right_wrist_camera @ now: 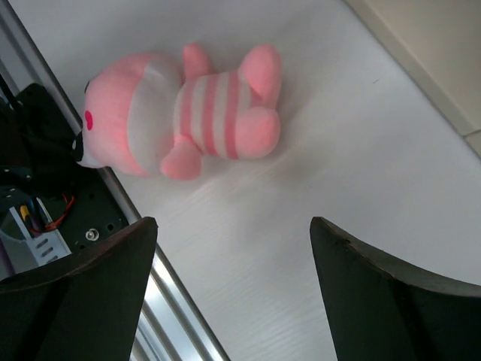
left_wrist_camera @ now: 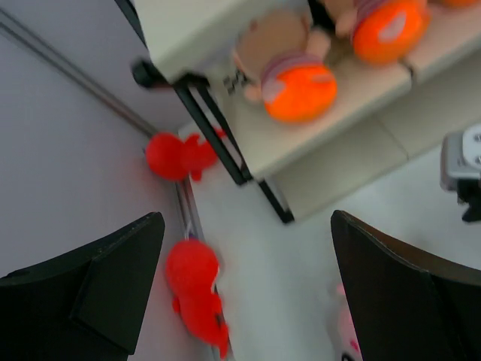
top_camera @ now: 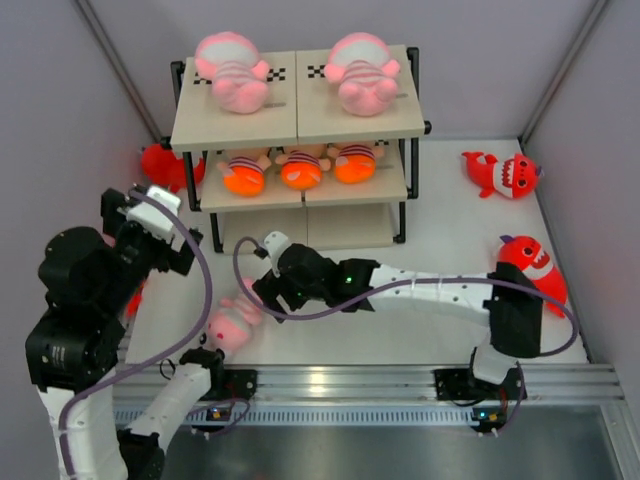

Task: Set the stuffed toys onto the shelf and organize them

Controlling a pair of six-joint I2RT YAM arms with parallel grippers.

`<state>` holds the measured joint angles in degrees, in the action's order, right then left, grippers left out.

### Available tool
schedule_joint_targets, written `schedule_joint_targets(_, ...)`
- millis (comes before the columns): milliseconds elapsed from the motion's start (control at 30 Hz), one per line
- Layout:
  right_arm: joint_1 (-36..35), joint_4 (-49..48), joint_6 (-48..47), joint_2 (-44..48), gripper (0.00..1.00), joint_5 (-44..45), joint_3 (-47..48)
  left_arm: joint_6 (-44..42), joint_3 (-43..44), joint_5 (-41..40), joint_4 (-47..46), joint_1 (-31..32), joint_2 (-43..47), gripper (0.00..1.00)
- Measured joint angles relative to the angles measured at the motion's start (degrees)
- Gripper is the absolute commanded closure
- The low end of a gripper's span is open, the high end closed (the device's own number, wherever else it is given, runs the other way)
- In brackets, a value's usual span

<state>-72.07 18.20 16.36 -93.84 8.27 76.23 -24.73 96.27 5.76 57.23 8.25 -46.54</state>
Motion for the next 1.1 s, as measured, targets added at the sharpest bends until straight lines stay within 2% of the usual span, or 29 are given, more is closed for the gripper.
schedule_joint_targets(233, 1.1, -4.7, -1.2, -12.0, 0.18, -7.9, 3.7, -5.3, -22.2, -9.7, 16.2, -1.2, 8.5, 0.02)
schedule_joint_targets(333, 2.9, -7.8, -0.7, -17.4, 0.20, -12.3, 5.4, -5.7, -26.9, -11.3, 19.4, -2.2, 10.8, 0.02)
schedule_joint_targets(400, 4.1, -9.9, -0.2, -20.3, 0.25, -14.3, 5.7, -5.7, -28.0, -11.4, 20.2, -3.0, 11.8, 0.02)
schedule_joint_targets(467, 5.2, -10.9, 0.7, -22.5, 0.39, -15.8, 5.6, -5.7, -28.4, -11.4, 20.5, -3.5, 12.4, 0.02)
schedule_joint_targets(533, 6.1, -12.6, 1.8, -24.0, 0.47, -17.0, 5.4, -5.7, -28.5, -11.4, 20.5, -3.8, 12.6, 0.02)
schedule_joint_targets(600, 6.7, -14.9, 3.1, -24.5, 0.43, -18.0, 4.6, -5.9, -28.5, -11.4, 20.5, -3.8, 12.6, 0.02)
schedule_joint_targets(633, 7.0, -16.0, 3.6, -24.5, 0.36, -18.3, 4.2, -5.9, -28.5, -11.4, 20.5, -3.9, 12.6, 0.02)
schedule_joint_targets(700, 7.4, -18.1, 4.6, -24.5, 0.32, -18.8, 3.9, -5.9, -28.5, -11.4, 20.5, -3.9, 12.6, 0.02)
schedule_joint_targets(1100, 11.6, -20.7, 6.0, -24.8, 0.32, -21.1, 4.7, -6.8, -33.8, -10.4, 20.6, -3.9, 13.0, 0.02)
